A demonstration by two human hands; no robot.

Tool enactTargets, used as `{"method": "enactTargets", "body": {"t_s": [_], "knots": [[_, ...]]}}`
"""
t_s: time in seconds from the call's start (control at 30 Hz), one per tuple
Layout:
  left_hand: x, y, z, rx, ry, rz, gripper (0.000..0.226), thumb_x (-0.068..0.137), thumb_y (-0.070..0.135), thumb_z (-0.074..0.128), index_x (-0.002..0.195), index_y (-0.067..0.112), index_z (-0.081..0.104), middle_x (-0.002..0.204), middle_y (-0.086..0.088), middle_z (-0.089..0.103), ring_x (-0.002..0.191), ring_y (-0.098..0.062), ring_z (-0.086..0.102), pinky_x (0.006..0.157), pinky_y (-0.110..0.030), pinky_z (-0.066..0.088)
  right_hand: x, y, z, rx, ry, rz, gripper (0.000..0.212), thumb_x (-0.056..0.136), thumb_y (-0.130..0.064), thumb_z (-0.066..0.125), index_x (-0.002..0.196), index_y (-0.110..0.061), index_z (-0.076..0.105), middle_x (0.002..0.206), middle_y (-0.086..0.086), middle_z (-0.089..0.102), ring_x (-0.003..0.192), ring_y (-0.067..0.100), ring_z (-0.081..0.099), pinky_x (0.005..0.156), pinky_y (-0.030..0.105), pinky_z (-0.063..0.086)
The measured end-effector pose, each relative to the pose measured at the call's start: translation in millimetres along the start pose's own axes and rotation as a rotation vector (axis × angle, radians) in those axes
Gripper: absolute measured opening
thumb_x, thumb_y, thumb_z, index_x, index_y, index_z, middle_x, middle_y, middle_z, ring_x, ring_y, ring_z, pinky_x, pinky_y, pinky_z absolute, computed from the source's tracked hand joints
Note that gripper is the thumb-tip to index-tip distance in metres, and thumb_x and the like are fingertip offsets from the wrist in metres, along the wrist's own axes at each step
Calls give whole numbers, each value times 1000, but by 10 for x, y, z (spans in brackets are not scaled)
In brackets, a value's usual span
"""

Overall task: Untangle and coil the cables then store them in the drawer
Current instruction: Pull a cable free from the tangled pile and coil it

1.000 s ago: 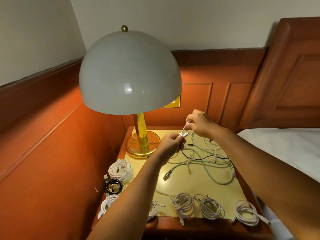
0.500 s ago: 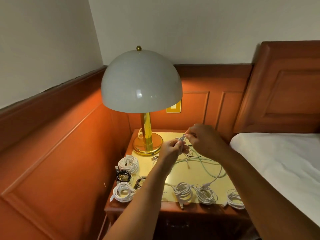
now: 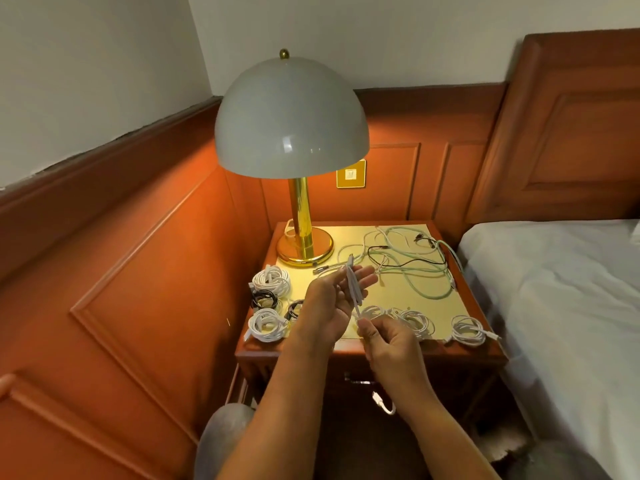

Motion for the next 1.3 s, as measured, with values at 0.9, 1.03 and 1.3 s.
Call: {"method": "enactTargets", "body": {"t_s": [0.9,1.03,1.3], "knots": [[-434,268,-47,254,-238,42,21,92,6,51,95,-10,64,75,-14,65,64,-17,61,58,-20,54,873,-52,-494,-599,-102,88,57,66,-66,65,62,-9,55,56,3,52,53,16,42,53,27,31],[-408,186,-27,510,-241,-7,22,98,6,48,96,-9,64,73,-13,66,58,-16,60,56,-21,52,1080,-572,-573,-698,-192,-99,35,75,-42,78,78,-9,66,73,4,64,67,15,54,55,23,36],[-185,-21,-43,614,-100,-15,20,99,7,49,97,-7,64,78,-14,70,60,-20,65,54,-22,50,768,-878,-387,-778,-221,-219,16,92,-21,65,94,-7,73,89,5,67,81,15,58,67,25,37]]}}
Point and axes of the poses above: each hand's wrist, its own x-axis towards the middle knuckle, its own z-axis out of the palm, y = z × x, the point moved 4 cm from there along x, towards the middle knuckle
